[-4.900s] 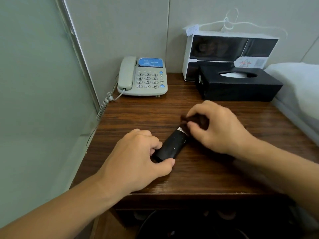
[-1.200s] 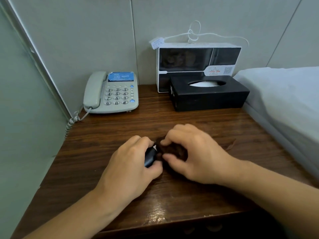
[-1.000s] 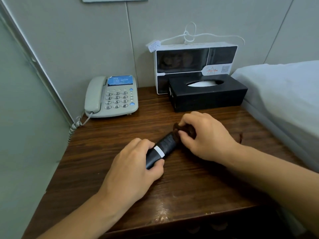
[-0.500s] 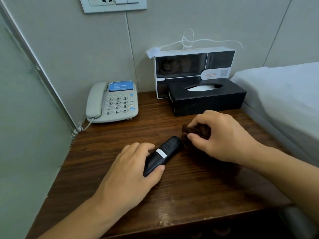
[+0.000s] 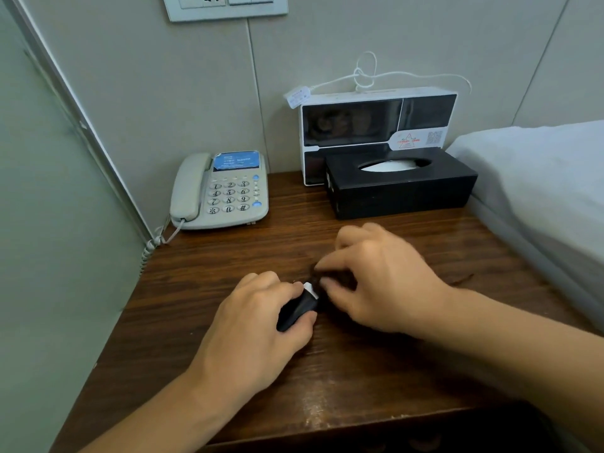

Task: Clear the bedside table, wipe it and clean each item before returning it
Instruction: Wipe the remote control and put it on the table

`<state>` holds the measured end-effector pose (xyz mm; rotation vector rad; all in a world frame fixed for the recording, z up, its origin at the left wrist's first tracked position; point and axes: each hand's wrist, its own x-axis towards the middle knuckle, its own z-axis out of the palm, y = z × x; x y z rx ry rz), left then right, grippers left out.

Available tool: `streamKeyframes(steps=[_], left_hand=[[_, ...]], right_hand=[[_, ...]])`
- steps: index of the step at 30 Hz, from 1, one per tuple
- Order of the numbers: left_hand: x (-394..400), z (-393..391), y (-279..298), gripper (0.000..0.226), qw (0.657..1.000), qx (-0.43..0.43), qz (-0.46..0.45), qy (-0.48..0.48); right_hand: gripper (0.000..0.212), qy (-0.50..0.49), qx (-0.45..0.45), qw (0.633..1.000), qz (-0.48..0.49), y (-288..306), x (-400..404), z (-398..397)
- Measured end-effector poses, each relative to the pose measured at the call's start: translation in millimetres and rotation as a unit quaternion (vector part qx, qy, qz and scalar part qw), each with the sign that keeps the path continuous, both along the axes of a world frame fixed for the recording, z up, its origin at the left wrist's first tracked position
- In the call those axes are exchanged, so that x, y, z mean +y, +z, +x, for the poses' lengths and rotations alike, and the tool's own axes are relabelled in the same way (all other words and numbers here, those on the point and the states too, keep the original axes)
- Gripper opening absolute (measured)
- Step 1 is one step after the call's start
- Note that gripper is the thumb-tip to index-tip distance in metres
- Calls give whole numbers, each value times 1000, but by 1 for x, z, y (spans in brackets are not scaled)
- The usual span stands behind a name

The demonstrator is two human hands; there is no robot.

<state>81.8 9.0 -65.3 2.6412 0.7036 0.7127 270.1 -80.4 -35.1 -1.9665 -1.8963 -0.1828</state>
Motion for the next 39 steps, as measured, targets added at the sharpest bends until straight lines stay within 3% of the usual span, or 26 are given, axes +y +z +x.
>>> streamKeyframes(steps=[2,6,8,11,15,19,24,32,35,39], left_hand=[[0,0,0,45,1000,3,9,0],[0,-2,1,47,1000,20,21,-2],[0,-4,3,49,999,29,32,-12],[0,-4,5,52,999,40,34,-13],[-2,-5,5,53,997,57,46,-15],[-3,-6,6,49,997,70,44,-14],[-3,-8,9,46,997,75,33,-1],[13,-14,18,31,995,73,19,62],[18,-14,21,33,993,65,62,79],[25,-16,27,51,987,144,45,59]], right_hand=[[33,52,10,998,-15,-5,-5,-5],[34,-111,30,993,32,-6,7,24],[35,-86,8,995,46,-9,1,20],[40,37,17,999,12,-14,-11,6],[38,-84,7,996,30,-5,-5,18],[39,21,-2,1000,16,-14,-19,-5],[37,-139,-19,990,13,-5,-8,36],[37,-138,7,989,50,0,-22,32],[37,-135,-2,989,52,1,-24,34],[37,-136,-2,989,61,4,-27,30]])
